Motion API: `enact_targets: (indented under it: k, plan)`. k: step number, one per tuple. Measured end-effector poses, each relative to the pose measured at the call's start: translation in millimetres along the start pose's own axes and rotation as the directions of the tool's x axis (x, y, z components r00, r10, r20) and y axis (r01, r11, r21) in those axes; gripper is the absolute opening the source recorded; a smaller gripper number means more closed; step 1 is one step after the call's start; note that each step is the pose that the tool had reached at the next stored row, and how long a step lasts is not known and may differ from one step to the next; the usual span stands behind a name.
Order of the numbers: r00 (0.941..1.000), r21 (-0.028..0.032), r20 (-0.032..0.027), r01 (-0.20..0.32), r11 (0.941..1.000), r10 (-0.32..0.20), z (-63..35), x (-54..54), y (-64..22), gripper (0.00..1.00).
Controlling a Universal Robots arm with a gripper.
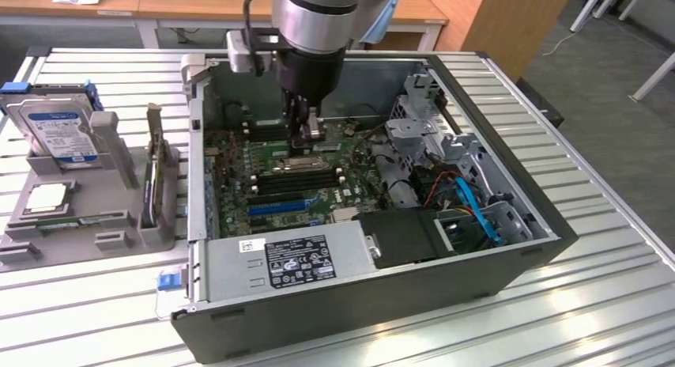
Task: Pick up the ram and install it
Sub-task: 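Insert the ram into the slot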
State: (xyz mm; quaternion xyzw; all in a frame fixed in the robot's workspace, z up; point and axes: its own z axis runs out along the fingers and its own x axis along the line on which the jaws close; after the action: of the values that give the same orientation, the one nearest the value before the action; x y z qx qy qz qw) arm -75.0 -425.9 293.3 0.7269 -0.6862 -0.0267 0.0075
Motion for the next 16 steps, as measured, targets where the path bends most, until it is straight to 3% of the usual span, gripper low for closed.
enact_targets:
  k: [3, 7, 16]
  plan:
    - [1.0, 0.0002, -0.0013, -0.005, 1.0, 0.005, 5.3, -5.3, 2.2, 0.14]
    - [1.0, -0.0001, -0.0012, -0.005, 1.0, 0.005, 12.4, -20.1, 0.8, 0.14]
    - [1.0, 0.0, -0.0012, -0.005, 1.0, 0.005, 28.5, -19.6, -5.1, 0.14]
